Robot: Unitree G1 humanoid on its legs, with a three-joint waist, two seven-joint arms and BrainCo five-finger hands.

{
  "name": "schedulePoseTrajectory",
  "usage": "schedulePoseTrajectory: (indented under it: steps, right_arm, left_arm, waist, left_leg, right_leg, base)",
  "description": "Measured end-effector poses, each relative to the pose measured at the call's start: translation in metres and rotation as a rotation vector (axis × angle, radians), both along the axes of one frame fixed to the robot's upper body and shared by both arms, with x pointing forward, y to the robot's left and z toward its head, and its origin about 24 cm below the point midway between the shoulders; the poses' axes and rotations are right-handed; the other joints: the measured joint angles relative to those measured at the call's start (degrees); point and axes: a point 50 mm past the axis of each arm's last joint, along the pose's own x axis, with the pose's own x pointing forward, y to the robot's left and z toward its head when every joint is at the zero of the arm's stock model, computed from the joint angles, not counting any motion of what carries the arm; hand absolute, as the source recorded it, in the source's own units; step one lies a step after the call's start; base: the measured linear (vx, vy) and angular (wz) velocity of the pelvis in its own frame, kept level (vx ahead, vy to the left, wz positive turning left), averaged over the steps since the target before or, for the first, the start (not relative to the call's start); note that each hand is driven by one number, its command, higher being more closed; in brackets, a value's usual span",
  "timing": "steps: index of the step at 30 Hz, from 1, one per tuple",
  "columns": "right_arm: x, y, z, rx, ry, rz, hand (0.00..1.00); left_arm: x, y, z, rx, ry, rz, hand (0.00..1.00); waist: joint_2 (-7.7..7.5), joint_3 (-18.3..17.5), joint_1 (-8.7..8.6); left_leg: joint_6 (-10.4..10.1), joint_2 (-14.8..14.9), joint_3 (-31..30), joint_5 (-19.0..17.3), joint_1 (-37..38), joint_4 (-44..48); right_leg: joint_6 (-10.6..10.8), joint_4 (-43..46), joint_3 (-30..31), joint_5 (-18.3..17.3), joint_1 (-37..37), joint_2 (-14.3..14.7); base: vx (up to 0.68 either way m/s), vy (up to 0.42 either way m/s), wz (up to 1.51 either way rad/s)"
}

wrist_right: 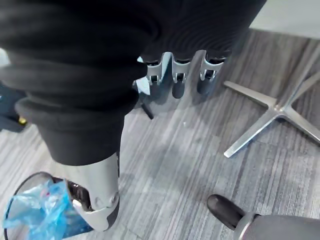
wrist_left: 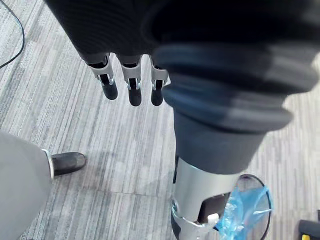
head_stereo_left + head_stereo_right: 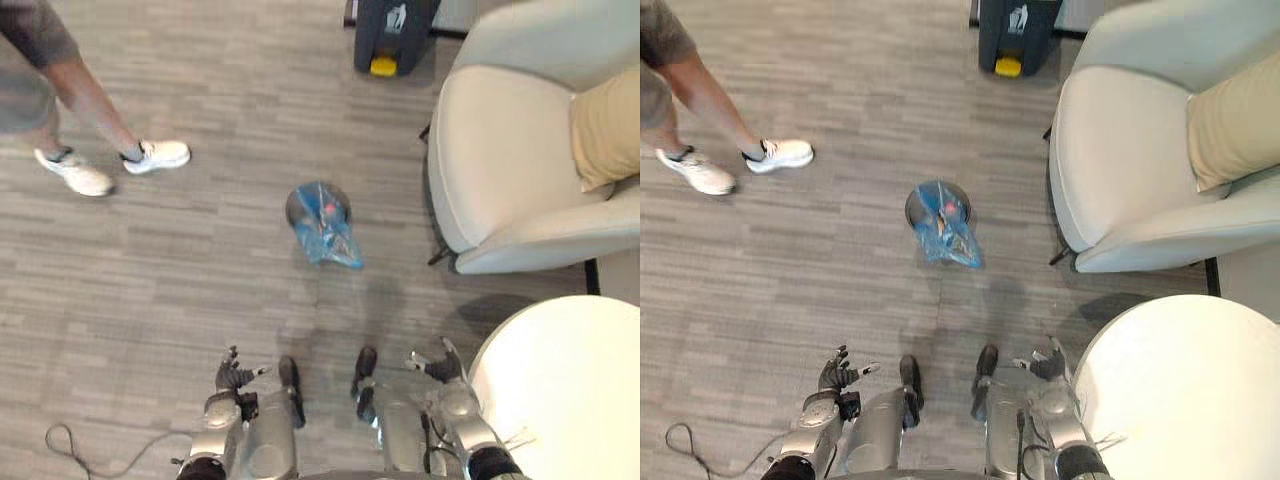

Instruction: Gather rubbish on tea table into small bin, then transfer packed bag to large trash can.

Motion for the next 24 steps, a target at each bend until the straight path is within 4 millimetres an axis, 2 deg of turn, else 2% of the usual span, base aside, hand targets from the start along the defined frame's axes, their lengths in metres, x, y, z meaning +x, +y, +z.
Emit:
schedulePoseTrajectory:
  steps: [4, 6, 10, 12, 14, 16, 18, 19, 20, 22, 23, 24]
  right_arm:
    - [-0.006, -0.002, -0.004, 0.058, 0.009, -0.084, 0.00]
    - [-0.007, -0.005, -0.004, 0.071, 0.006, -0.122, 0.00]
    - [-0.009, -0.010, -0.005, 0.086, 0.004, -0.156, 0.00]
    - [-0.008, -0.009, -0.004, 0.092, -0.001, -0.157, 0.00]
    - [-0.011, -0.009, -0.004, 0.093, 0.000, -0.157, 0.00]
    - [-0.016, -0.009, -0.006, 0.093, 0.010, -0.155, 0.00]
    - [-0.016, -0.006, -0.007, 0.103, 0.018, -0.135, 0.00]
    - [-0.015, -0.003, -0.007, 0.101, 0.021, -0.115, 0.00]
    - [-0.014, -0.002, -0.007, 0.100, 0.017, -0.105, 0.00]
    - [-0.008, -0.001, -0.004, 0.099, 0.004, -0.096, 0.00]
    - [-0.006, -0.001, -0.003, 0.097, -0.002, -0.095, 0.00]
    - [-0.004, -0.005, -0.001, 0.087, -0.007, -0.094, 0.00]
  left_arm:
    - [0.000, 0.000, 0.000, -0.002, 0.004, 0.003, 0.00]
    - [0.000, 0.002, 0.000, -0.003, 0.002, 0.016, 0.00]
    - [-0.008, 0.010, -0.002, 0.003, 0.018, 0.056, 0.00]
    - [-0.016, 0.011, -0.005, 0.003, 0.036, 0.061, 0.00]
    - [-0.026, 0.013, -0.009, 0.007, 0.068, 0.055, 0.00]
    - [-0.032, 0.014, -0.010, 0.006, 0.075, 0.052, 0.00]
    - [-0.033, 0.018, -0.009, 0.018, 0.072, 0.052, 0.00]
    - [-0.033, 0.022, -0.008, 0.034, 0.075, 0.050, 0.00]
    - [-0.035, 0.027, -0.007, 0.053, 0.076, 0.050, 0.00]
    - [-0.029, 0.030, -0.004, 0.065, 0.061, 0.052, 0.00]
    - [-0.027, 0.032, -0.003, 0.072, 0.056, 0.053, 0.00]
    - [-0.024, 0.033, -0.001, 0.079, 0.048, 0.054, 0.00]
  waist:
    - [0.18, 0.0, -0.08]
    - [0.22, 0.0, 0.14]
    - [0.42, 0.0, 2.82]
    - [0.58, -0.1, 3.02]
    - [0.31, 0.1, 3.22]
    - [0.17, 0.1, 3.10]
    - [-0.09, 0.9, 3.07]
    - [-0.38, 1.5, 2.80]
    - [-0.45, 1.7, 2.68]
    - [-1.76, 2.2, 2.43]
    - [-1.95, 2.4, 2.41]
    - [-2.48, 2.7, 1.61]
  left_leg:
    - [-0.3, 1.0, 0.0, -0.4, -1.0, 3.2]
    - [0.2, 1.3, 0.5, -0.9, -0.8, 3.0]
    - [1.0, 1.5, 1.9, -3.0, -1.1, 3.3]
    - [1.1, 1.7, 2.3, -5.0, -2.2, 6.0]
    - [1.7, 2.6, 3.9, -9.1, -2.9, 11.1]
    - [2.1, 3.1, 4.7, -12.5, -2.4, 14.7]
    - [2.6, 3.4, 5.7, -14.8, -0.5, 16.0]
    - [2.9, 3.5, 5.8, -15.9, 1.3, 15.8]
    - [2.6, 3.5, 5.8, -16.6, 2.4, 15.5]
    - [2.1, 3.5, 5.7, -17.1, 3.7, 14.1]
    - [2.0, 3.5, 5.4, -17.1, 4.1, 13.5]
    - [1.1, 3.5, 4.2, -17.4, 4.9, 12.2]
  right_leg:
    - [0.3, -0.8, -2.4, -0.7, 2.3, 0.1]
    - [0.5, -0.8, -2.9, -0.8, 2.8, 0.2]
    - [0.9, -1.8, 0.3, -0.6, 1.9, 0.9]
    - [1.5, 0.2, 1.6, -1.3, 0.4, 0.8]
    - [2.7, 7.0, 3.9, -4.7, -2.2, 0.0]
    - [3.8, 14.5, 5.5, -6.6, -4.3, -1.1]
    - [2.6, 25.9, 6.9, -5.7, -9.2, -2.7]
    - [2.3, 29.6, 6.9, -6.7, -10.6, -3.3]
    - [2.5, 28.9, 6.8, -8.1, -11.7, -3.4]
    - [2.6, 23.3, 6.7, -8.1, -13.3, -3.2]
    - [2.9, 20.7, 6.6, -7.7, -13.9, -3.1]
    - [4.7, 12.9, 7.1, -5.6, -14.0, -2.5]
  base:
    - [-0.02, 0.004, 0.29]
    - [-0.04, 0.017, 0.19]
    - [-0.02, 0.042, -0.20]
    - [0.01, 0.079, -0.37]
    - [0.05, 0.117, -0.41]
    - [0.09, 0.112, -0.35]
    - [0.16, 0.085, -0.28]
    - [0.22, 0.003, -0.12]
    - [0.22, -0.047, -0.05]
    - [0.26, -0.112, 0.02]
    - [0.36, -0.168, 0.25]
    - [0.41, -0.186, 0.53]
